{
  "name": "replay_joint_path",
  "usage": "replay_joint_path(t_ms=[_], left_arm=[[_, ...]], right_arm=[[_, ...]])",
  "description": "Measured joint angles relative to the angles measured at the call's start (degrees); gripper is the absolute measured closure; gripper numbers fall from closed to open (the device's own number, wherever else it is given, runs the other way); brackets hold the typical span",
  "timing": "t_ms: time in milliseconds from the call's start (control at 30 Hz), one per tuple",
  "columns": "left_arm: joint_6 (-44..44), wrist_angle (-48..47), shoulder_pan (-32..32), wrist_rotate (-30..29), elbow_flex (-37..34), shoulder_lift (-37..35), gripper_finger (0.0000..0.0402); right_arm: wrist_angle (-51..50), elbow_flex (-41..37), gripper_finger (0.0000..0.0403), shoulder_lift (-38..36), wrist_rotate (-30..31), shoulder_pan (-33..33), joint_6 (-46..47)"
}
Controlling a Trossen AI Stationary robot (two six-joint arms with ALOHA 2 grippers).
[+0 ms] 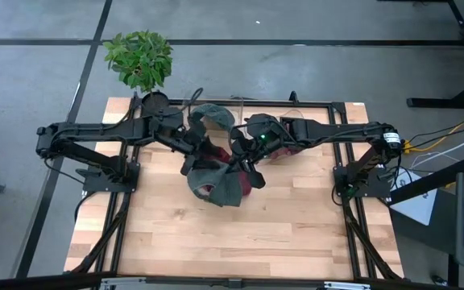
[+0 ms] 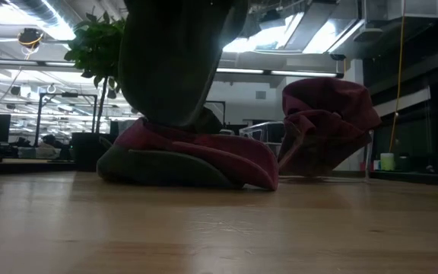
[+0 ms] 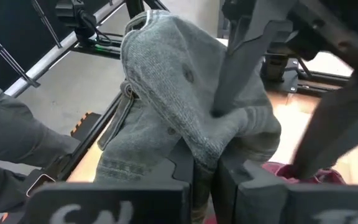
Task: Pick & Place hat
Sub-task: Put the bottom black cap into the left transparent bin
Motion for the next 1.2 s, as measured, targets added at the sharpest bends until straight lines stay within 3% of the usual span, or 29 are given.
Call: replay_joint_path(t_ms=[167,433,600,867,1200], left_arm=[[-1.3,0.0,0.0,6.2,0.0,0.6,0.0153],[-6.0,0.0,0.3,9.9,0.0,0.6,0.0167],[-6.1,0.0,0.3,12.1,0.0,0.6,0.0231],[-5.2,0.0,0.3,12.2,0.0,0.6,0.0386],[-5.5,-0.4,0.3,10.7,-0.1,-1.1,0.0397]], right_arm=[[0.4,0.0,0.0373,0.0,0.0,0.0,0.1],[0.8,0.0,0.0377,0.0,0.1,0.0,1.1],[1.3,0.0,0.0371,0.0,0.1,0.0,2.0],[1.7,0.0,0.0374,0.0,0.1,0.1,3.4],[-0.7,0.0,0.0357,0.0,0.2,0.1,7.5]])
